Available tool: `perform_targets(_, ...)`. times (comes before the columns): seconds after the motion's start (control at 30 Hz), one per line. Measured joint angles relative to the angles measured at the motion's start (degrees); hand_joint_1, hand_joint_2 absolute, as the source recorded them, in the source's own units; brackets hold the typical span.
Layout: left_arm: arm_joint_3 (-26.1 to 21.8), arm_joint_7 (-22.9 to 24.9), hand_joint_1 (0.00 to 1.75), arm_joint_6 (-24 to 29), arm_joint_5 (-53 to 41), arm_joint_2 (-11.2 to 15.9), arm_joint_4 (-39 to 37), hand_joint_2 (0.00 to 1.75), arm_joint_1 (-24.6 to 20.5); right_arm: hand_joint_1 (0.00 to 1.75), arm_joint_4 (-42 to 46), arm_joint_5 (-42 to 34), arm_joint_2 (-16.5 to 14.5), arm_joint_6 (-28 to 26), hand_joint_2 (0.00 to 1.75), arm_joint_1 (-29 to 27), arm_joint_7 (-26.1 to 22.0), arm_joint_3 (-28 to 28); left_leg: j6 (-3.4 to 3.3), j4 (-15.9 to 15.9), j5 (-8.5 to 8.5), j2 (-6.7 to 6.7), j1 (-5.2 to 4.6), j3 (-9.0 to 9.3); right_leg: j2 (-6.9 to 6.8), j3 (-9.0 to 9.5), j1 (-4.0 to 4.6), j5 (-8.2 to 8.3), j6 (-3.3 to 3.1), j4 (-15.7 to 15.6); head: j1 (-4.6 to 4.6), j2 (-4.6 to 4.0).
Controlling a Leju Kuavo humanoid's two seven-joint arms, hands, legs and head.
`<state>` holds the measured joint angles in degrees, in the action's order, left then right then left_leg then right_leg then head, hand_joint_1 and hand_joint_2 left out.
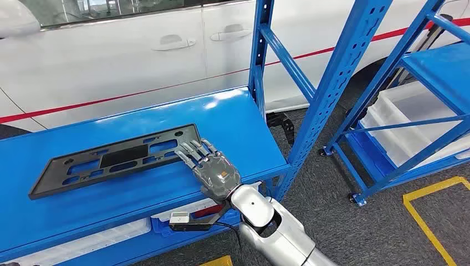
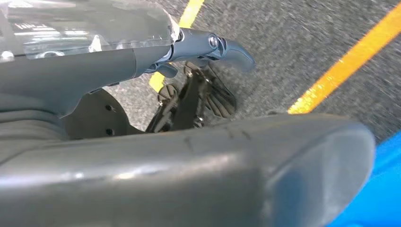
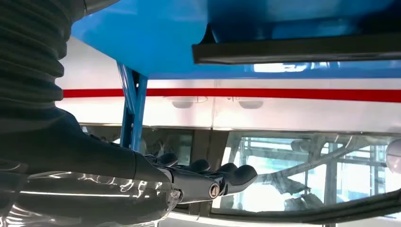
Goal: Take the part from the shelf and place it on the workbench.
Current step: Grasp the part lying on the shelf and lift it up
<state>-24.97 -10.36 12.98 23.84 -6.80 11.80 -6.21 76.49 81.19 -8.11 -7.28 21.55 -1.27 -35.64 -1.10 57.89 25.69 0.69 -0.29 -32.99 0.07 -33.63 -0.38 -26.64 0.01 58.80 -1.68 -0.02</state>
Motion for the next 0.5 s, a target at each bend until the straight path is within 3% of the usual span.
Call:
perform_targets(0.13,-0.09,-0.04,0.0,-0.3,-0.02,0.04,0.01,0.0,-0.07,0.0,-0.15,0.01,-0.04,0.02,1.75,0.07,0.0,0.02,1.03,-0.23,0.33,-0.02,0.28,0.25,0.13,0.36,-0.05,0.01,-0.52,-0.53,0.02,0.0)
perform_targets(0.2,-0.11,-0.1,0.0,-0.43,-0.03,0.06,0.02,0.0,-0.08,0.0,-0.19,0.01,-0.22,0.03,1.75,0.23,0.01,0.03,1.75,2.14,1.63,-0.17,0.38,-0.67,0.08,1.24,-0.48,-0.01,-1.06,-1.23,0.01,0.0)
perform_targets(0.3,-0.12,-0.18,0.0,-0.57,-0.03,0.06,0.02,0.0,0.08,0.0,-0.47,0.01,-0.45,0.1,1.75,0.33,0.02,0.02,2.72,12.9,5.61,-0.3,0.92,-6.7,-0.08,2.16,-0.59,-0.6,-1.57,-1.45,0.0,0.0)
perform_targets(0.33,-0.13,-0.2,0.0,-0.61,-0.03,0.08,0.02,0.0,0.18,0.0,-0.62,0.01,-0.46,0.15,1.75,0.27,0.02,0.01,2.98,15.45,5.89,-0.32,1.11,-8.49,-0.09,2.42,-0.6,-0.88,-1.58,-1.44,0.0,0.0)
perform_targets(0.37,-0.13,-0.24,0.0,-0.63,-0.03,0.09,0.02,0.0,0.28,0.0,-0.78,0.01,-0.46,0.19,1.75,0.23,0.02,0.01,3.21,15.94,5.03,-0.34,1.29,-9.29,-0.06,2.76,-0.65,-1.2,-1.49,-1.42,0.0,0.0)
perform_targets(0.4,-0.15,-0.28,0.0,-0.64,-0.01,0.12,0.02,0.0,0.38,0.0,-0.92,0.01,-0.47,0.23,1.75,0.2,0.02,0.01,3.39,14.14,3.09,-0.37,1.47,-8.91,0.0,3.24,-0.76,-1.58,-1.34,-1.4,0.0,0.0)
perform_targets(0.43,-0.18,-0.31,0.0,-0.66,0.02,0.15,0.02,0.0,0.46,0.0,-1.03,0.01,-0.48,0.25,1.75,0.19,0.02,0.01,3.57,10.24,0.41,-0.44,1.66,-7.46,0.05,3.82,-0.89,-2.06,-1.07,-1.35,0.0,0.0)
perform_targets(0.5,-0.26,-0.34,0.0,-0.73,0.07,0.15,-0.01,0.0,0.61,0.0,-1.25,0.01,-0.5,0.29,1.75,0.26,0.03,0.01,3.69,3.13,-2.72,-0.51,1.73,-4.38,0.14,4.59,-0.88,-3.0,-0.34,-1.13,-0.02,0.0)
